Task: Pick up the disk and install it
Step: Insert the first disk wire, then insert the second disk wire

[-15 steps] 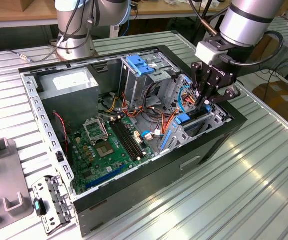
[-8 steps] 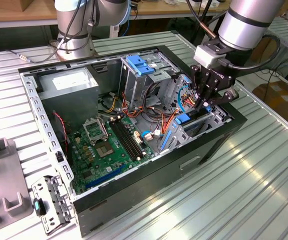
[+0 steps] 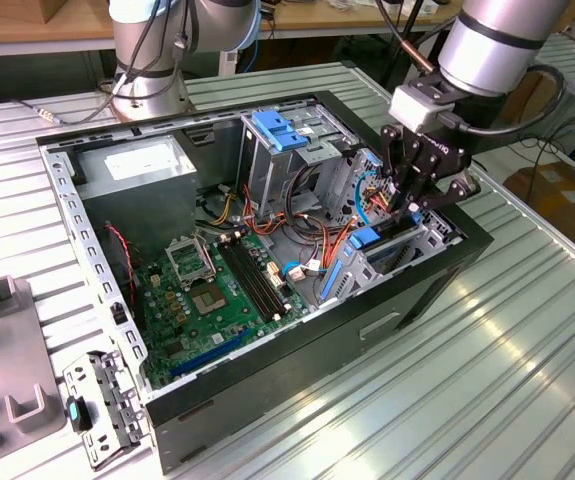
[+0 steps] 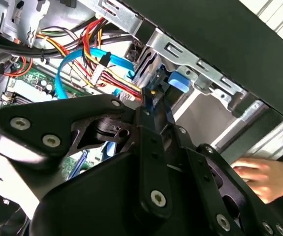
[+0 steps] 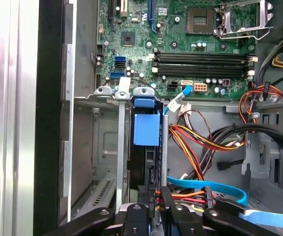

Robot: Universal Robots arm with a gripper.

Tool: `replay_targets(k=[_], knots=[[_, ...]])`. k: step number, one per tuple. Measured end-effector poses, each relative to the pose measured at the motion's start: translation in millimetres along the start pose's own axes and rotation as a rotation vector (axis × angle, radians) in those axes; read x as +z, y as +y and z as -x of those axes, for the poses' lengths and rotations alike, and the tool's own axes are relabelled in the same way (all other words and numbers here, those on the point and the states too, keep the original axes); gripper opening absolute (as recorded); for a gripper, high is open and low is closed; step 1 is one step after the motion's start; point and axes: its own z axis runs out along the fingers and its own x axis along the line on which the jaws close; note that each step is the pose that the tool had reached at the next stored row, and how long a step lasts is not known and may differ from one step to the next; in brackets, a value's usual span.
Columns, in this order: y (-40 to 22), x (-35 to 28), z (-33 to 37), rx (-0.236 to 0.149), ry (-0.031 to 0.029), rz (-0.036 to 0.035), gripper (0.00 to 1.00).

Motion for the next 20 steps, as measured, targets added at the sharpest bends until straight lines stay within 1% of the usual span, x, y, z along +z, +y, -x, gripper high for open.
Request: replay_targets(k=[3,6,8,20], knots=[[0.1,-4.3,-0.2,0.0,-0.0003,0.0,0.24],[0.1,-4.6,-0.2,0.0,0.0,0.0,0.23],[0.1,-4.6,-0.2,0.0,0.0,0.0,0.11],[0.1,-5.2,-0.2,0.0,0.0007,0.0,0.11]])
